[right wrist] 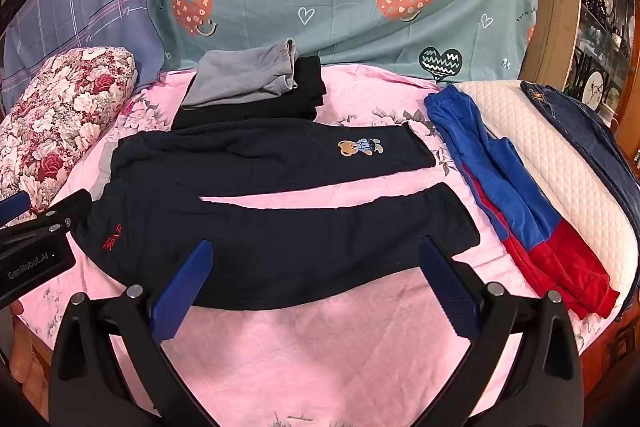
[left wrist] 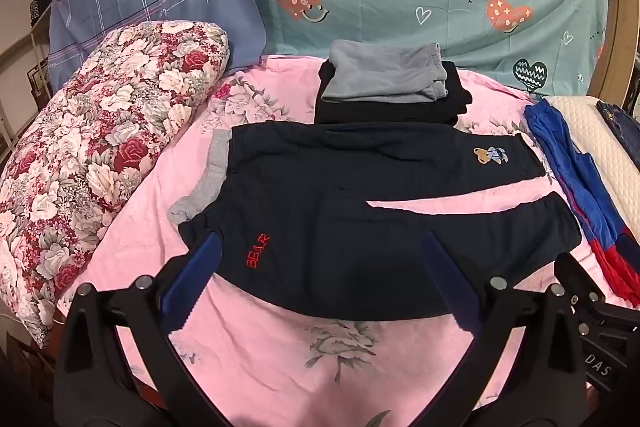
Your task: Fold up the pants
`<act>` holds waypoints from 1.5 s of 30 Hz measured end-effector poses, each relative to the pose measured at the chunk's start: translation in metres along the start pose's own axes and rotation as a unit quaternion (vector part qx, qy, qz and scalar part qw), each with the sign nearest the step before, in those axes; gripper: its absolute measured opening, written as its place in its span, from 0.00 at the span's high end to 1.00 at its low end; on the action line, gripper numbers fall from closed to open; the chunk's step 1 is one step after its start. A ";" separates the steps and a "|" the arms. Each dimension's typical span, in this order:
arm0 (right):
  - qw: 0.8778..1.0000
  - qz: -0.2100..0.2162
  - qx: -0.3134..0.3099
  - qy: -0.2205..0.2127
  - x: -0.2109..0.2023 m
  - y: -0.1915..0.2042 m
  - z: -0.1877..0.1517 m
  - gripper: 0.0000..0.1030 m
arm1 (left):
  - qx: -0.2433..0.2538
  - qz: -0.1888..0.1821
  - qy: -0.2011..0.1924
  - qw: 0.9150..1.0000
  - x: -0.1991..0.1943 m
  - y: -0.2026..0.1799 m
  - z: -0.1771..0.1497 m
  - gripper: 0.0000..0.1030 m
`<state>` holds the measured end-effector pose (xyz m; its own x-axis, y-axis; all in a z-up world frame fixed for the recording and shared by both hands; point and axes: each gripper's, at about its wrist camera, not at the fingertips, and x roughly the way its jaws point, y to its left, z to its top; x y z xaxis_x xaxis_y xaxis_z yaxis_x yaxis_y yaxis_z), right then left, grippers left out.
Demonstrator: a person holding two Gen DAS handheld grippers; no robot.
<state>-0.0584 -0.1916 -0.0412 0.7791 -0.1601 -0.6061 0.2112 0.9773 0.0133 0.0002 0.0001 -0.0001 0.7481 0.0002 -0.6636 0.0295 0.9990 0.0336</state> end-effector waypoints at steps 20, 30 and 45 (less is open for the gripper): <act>1.000 0.000 -0.002 -0.003 0.001 -0.001 -0.002 0.01 | 0.002 -0.001 0.001 1.000 -0.002 -0.003 -0.001 0.02; 1.000 0.000 -0.002 -0.004 0.001 -0.001 -0.004 0.01 | 0.001 0.000 0.000 1.000 -0.003 -0.001 -0.001 0.02; 1.000 0.002 -0.003 -0.002 -0.006 0.004 0.000 0.01 | 0.003 0.001 0.000 1.000 -0.003 -0.001 -0.002 0.02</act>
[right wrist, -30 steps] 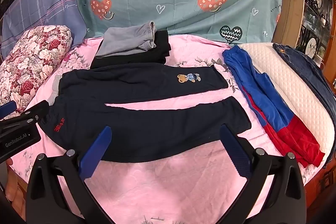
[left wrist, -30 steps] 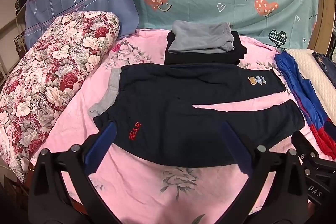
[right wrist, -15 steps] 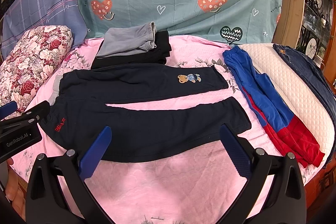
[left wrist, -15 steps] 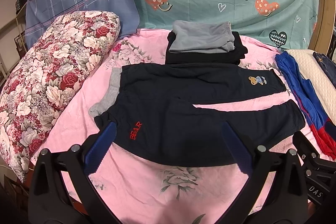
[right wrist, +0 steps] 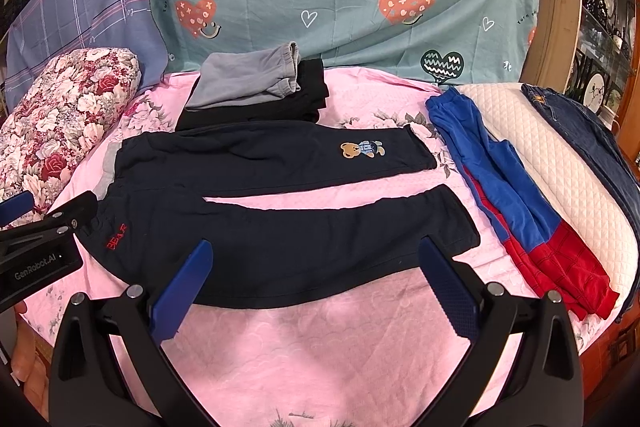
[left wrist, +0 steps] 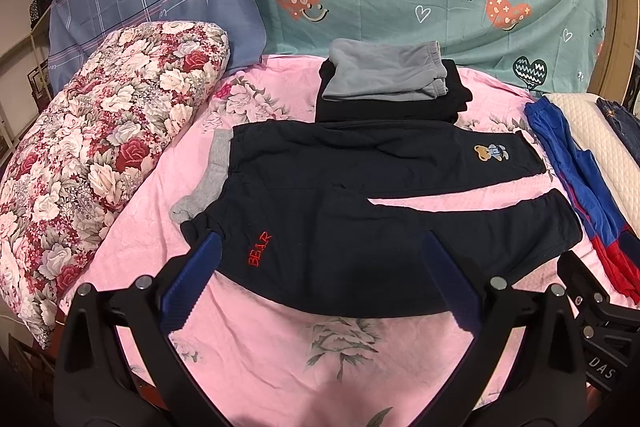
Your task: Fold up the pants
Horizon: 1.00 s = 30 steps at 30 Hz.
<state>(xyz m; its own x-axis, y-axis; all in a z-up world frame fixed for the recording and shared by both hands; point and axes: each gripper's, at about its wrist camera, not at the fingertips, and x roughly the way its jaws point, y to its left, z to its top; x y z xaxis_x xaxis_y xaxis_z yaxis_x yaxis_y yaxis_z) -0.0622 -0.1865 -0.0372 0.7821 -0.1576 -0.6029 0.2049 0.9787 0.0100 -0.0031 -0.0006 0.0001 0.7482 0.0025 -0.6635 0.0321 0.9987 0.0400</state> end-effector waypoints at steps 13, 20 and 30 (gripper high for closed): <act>1.000 0.000 0.001 -0.001 -0.001 0.001 0.000 0.01 | 0.000 -0.001 0.000 1.000 0.000 0.002 -0.001 0.02; 1.000 0.000 0.001 -0.001 -0.001 0.001 0.000 0.01 | 0.000 -0.001 0.000 1.000 0.000 0.002 -0.001 0.02; 1.000 0.000 0.000 -0.001 0.000 0.000 0.000 0.01 | 0.000 0.000 0.000 1.000 0.000 0.002 -0.001 0.02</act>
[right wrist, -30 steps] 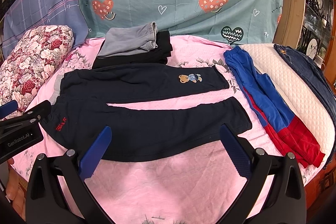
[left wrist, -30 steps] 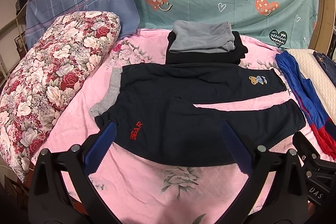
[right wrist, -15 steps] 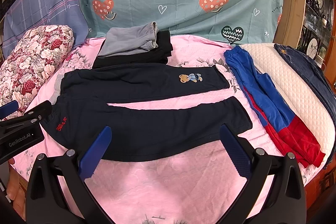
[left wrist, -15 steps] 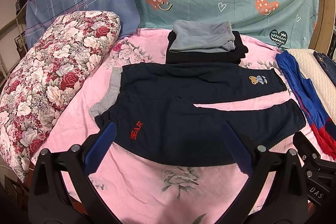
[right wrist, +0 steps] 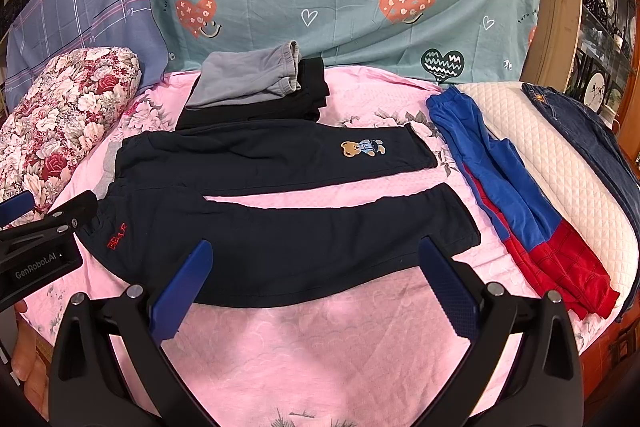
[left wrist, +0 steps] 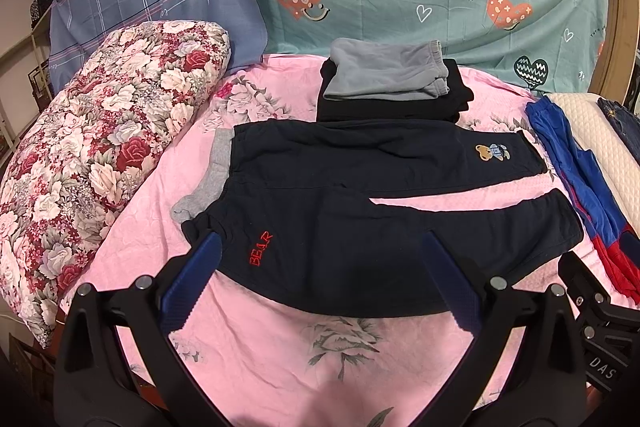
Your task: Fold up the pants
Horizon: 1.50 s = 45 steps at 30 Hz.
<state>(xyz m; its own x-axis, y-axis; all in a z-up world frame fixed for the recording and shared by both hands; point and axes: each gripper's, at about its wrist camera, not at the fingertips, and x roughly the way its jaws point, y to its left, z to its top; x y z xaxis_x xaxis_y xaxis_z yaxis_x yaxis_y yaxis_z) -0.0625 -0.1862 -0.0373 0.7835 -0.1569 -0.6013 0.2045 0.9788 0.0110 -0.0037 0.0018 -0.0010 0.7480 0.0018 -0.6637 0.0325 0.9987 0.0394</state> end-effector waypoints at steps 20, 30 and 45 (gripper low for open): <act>1.000 0.006 -0.005 0.015 0.013 -0.005 -0.004 0.01 | -0.006 -0.023 0.051 0.998 0.031 0.007 -0.009 0.02; 0.991 -0.014 0.011 0.133 0.086 -0.037 -0.050 0.01 | -0.187 -0.058 0.196 0.961 0.146 0.132 -0.036 0.02; 0.989 -0.065 0.048 0.121 0.077 -0.102 -0.045 0.01 | -0.343 -0.107 0.208 0.910 0.214 0.242 -0.032 0.93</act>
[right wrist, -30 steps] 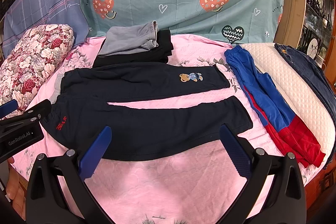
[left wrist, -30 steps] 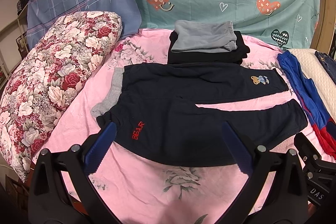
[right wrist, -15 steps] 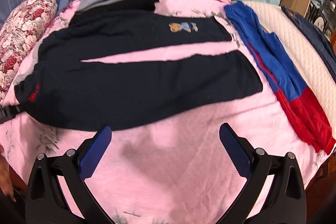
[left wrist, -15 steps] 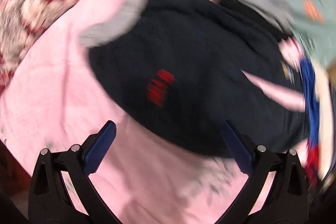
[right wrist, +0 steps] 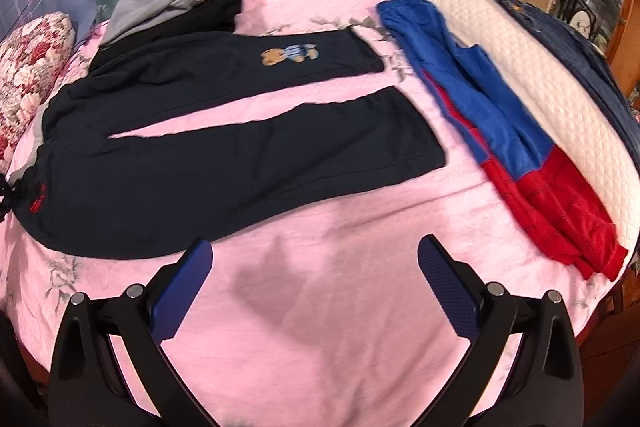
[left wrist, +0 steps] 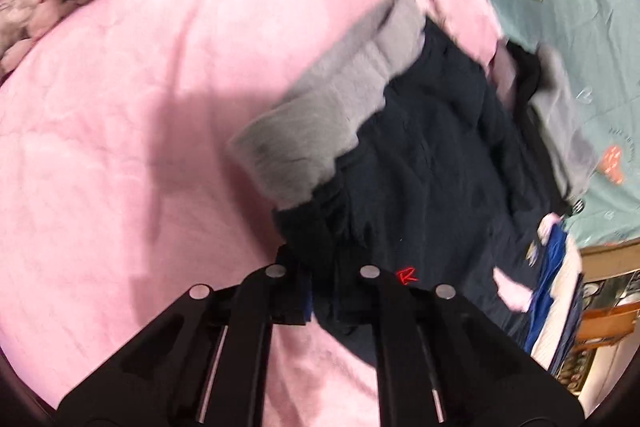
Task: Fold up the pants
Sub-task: 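Grasp the grey cuff with the left tool while the right tool grasps the waistband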
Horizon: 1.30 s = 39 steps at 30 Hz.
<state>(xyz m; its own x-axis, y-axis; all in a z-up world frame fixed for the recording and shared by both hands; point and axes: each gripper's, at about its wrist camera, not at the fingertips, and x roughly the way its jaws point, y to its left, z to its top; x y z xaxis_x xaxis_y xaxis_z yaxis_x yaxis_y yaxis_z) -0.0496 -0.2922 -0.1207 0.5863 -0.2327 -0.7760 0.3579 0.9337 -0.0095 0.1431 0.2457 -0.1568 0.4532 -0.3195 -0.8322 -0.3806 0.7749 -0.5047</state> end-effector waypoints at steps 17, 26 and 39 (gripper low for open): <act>0.975 0.044 0.156 0.154 0.152 -0.093 0.071 0.11 | 0.030 0.026 -0.018 0.999 -0.005 0.009 -0.012 0.93; 0.977 0.071 0.190 0.067 0.096 -0.106 0.061 0.89 | 0.011 0.025 -0.051 0.998 -0.035 0.018 -0.025 0.94; 0.982 0.051 0.155 0.098 0.067 -0.107 -0.030 0.75 | 0.071 0.062 -0.065 0.993 -0.075 0.035 -0.065 0.40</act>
<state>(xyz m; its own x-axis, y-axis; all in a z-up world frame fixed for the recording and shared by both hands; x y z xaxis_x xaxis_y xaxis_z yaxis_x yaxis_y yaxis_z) -0.0706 -0.3991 -0.1905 0.4901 -0.0562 -0.8699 0.5262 0.8147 0.2438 0.0437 0.2613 -0.1268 0.5134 -0.1509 -0.8448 -0.3270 0.8758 -0.3551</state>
